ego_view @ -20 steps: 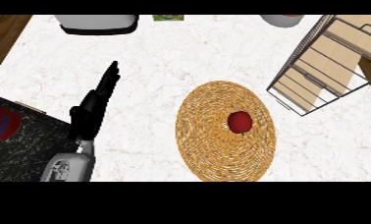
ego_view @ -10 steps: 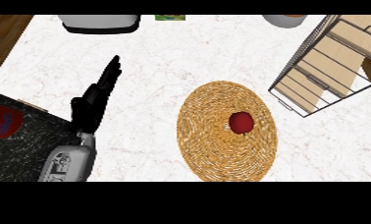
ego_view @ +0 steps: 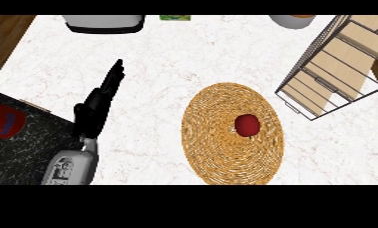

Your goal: Pick the lemon from the placemat and place it in the tiered shelf

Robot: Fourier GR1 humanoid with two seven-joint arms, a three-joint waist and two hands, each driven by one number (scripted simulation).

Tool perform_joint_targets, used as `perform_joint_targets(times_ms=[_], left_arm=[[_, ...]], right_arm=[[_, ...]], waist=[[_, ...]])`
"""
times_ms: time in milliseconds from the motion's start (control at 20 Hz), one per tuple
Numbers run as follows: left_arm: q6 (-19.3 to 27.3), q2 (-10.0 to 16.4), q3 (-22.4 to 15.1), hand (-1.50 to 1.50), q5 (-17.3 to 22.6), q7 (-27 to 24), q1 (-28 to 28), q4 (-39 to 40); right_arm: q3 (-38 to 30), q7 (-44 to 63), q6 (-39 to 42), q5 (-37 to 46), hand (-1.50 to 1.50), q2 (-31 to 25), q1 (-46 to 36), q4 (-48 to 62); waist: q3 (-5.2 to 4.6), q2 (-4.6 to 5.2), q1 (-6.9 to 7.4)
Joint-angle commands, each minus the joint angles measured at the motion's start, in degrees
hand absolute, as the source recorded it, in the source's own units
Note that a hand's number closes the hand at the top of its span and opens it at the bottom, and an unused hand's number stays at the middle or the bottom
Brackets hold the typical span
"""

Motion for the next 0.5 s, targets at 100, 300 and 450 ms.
perform_joint_targets(times_ms=[100,300,450], left_arm=[[-1.40,1.50,1.33,0.00,0.94,0.89,-1.65,0.59],[0.42,-0.91,-0.99,0.00,-0.77,-0.72,2.12,0.41],[-1.42,0.88,-0.06,0.00,0.67,-1.96,4.25,-2.57]], right_arm=[[8.62,-0.92,-5.22,6.65,1.50,-3.14,-12.39,6.00],[11.44,-3.98,-8.19,12.46,1.50,2.34,-13.79,4.38],[16.49,-7.79,-11.66,19.90,1.50,5.95,-14.92,7.57]], waist=[[0.00,0.18,0.80],[0.02,-0.05,-0.01],[0.03,0.01,0.45]])
